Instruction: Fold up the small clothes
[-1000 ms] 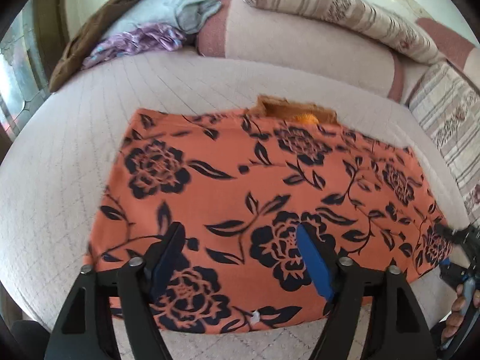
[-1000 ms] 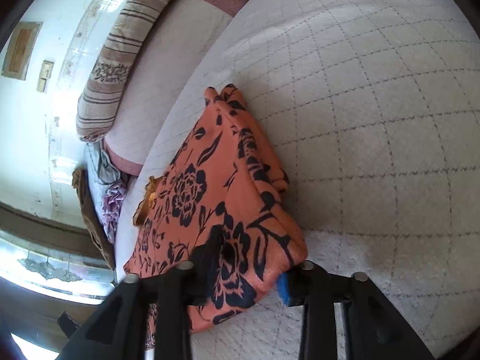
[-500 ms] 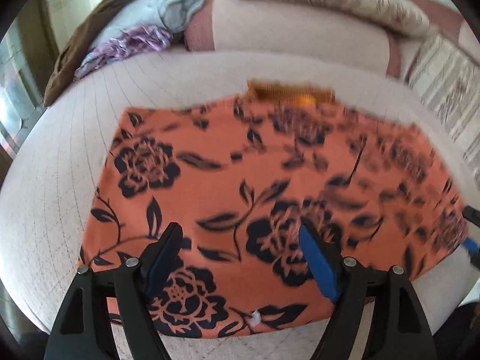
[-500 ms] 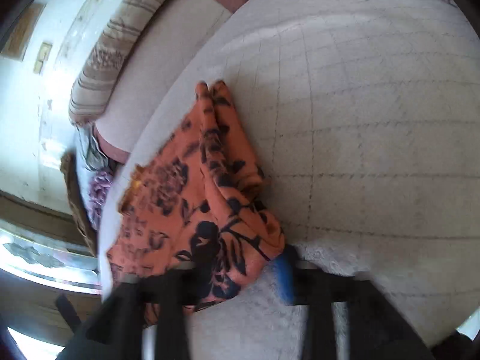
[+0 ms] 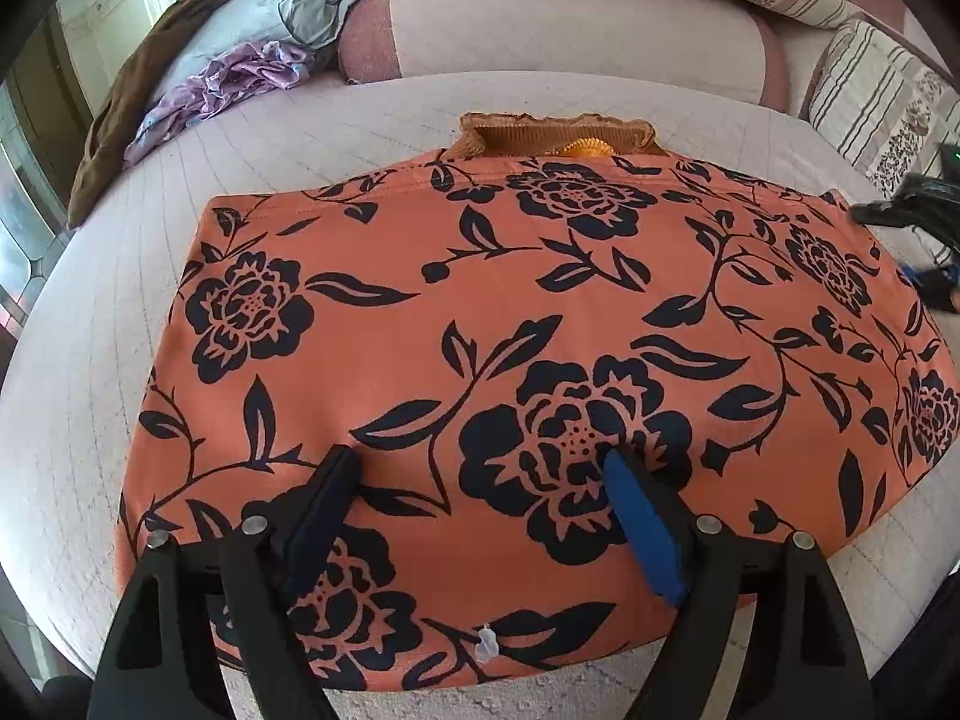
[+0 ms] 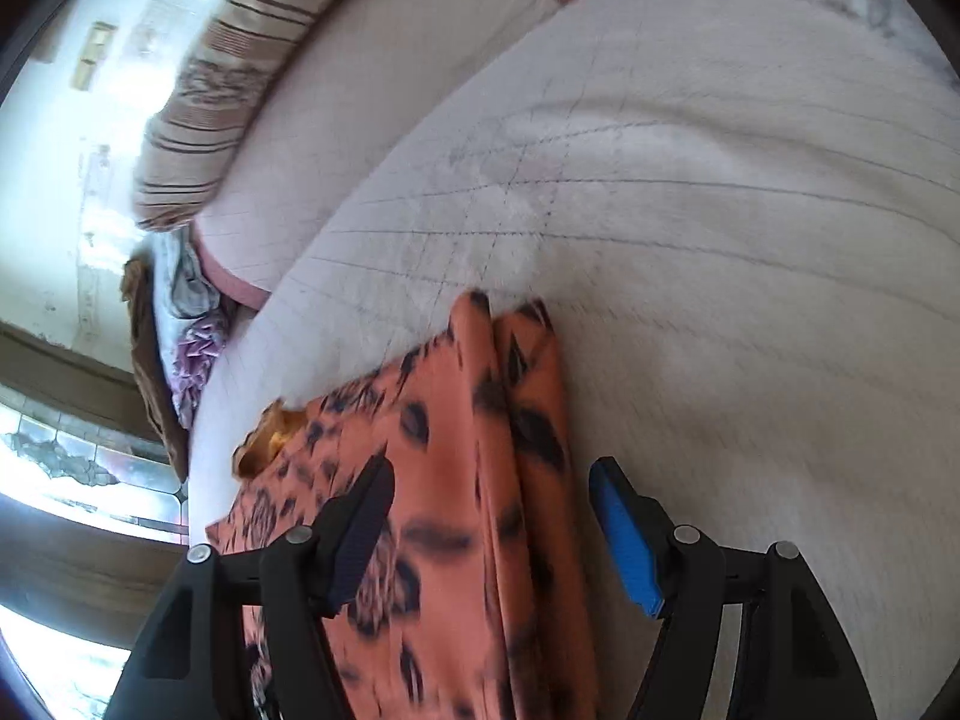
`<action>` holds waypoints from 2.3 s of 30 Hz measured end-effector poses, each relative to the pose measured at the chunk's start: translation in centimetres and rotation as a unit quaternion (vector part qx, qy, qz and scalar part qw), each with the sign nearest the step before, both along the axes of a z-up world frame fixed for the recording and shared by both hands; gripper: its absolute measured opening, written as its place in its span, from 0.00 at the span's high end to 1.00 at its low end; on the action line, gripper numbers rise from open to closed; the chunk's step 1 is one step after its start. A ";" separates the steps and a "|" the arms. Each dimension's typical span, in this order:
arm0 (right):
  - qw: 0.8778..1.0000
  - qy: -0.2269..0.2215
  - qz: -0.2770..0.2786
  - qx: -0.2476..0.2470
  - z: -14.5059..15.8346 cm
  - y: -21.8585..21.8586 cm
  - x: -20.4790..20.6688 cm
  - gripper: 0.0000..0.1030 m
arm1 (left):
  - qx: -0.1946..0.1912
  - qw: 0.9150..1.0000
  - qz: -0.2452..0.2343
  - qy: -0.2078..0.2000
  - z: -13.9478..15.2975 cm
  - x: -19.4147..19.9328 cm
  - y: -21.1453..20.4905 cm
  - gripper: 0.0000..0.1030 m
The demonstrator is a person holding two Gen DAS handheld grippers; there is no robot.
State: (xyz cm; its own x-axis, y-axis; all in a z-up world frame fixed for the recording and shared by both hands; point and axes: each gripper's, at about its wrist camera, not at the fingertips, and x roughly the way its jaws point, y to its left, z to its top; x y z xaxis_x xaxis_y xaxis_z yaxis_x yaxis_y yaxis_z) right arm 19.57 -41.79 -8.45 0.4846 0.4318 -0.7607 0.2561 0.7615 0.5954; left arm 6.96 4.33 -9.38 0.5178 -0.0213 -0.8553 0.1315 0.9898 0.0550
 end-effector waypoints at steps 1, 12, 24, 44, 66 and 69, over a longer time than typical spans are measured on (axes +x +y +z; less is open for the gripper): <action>1.000 0.008 0.011 0.001 -0.5 0.4 1.1 0.79 | -0.001 1.000 0.000 0.001 0.0 0.0 0.0 0.18; 0.993 0.007 -0.044 -0.106 1.4 1.5 -1.2 0.46 | -0.009 1.000 0.000 0.010 -0.1 0.1 0.1 0.16; 1.000 -0.007 0.016 0.001 -0.1 8.0 -11.9 0.35 | -0.025 0.999 0.016 0.036 1.0 -0.2 0.8 0.15; 0.981 -0.019 -0.124 0.148 -1.5 4.3 -17.4 0.21 | -0.060 0.996 0.060 -0.002 4.1 -1.5 3.7 0.14; 0.996 -0.057 -0.057 -0.030 2.1 7.7 -11.0 0.83 | -0.055 0.998 0.004 0.022 1.2 -0.1 0.1 0.10; 0.988 -0.129 -0.011 -0.088 8.5 12.2 -10.3 0.84 | -0.111 0.993 0.043 -0.013 3.4 -1.1 4.2 0.09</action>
